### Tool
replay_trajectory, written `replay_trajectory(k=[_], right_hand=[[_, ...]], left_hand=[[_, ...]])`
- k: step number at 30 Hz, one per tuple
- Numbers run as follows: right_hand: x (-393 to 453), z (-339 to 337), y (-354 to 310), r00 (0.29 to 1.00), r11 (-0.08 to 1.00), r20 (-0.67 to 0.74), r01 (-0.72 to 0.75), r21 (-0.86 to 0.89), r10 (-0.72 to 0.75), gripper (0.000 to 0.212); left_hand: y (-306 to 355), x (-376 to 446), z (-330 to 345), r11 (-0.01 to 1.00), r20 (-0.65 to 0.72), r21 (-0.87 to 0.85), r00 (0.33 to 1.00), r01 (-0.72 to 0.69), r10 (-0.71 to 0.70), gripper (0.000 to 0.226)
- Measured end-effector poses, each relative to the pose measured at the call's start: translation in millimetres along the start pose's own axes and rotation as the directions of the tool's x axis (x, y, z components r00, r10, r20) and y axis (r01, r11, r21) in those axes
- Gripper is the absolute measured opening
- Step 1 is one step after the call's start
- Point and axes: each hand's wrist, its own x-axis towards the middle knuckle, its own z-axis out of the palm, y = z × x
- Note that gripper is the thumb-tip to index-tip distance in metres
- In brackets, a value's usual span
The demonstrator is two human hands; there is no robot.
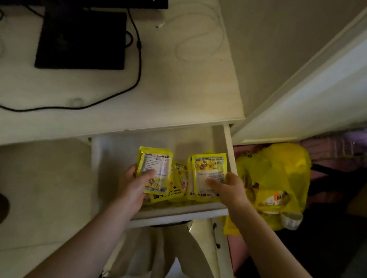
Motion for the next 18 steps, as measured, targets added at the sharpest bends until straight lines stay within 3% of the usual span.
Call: replay_trajectory(k=[8,18], right_hand=[[75.7,15.8,-19.3,1.000,0.990,0.023,-0.018,-0.141,0.022,0.012],[157.5,42.5,-20.8,0.990,0.964,-0.082,-0.132,-0.232,0.116,0.044]], left_hand=[[-0.9,48.2,23.3,0.999,-0.024,0.013,0.999,0.038,-0.038,0.024],[0.3,122.8,45.9,0.999,-0.060,0.039,0.998,0.033,-0.031,0.017]])
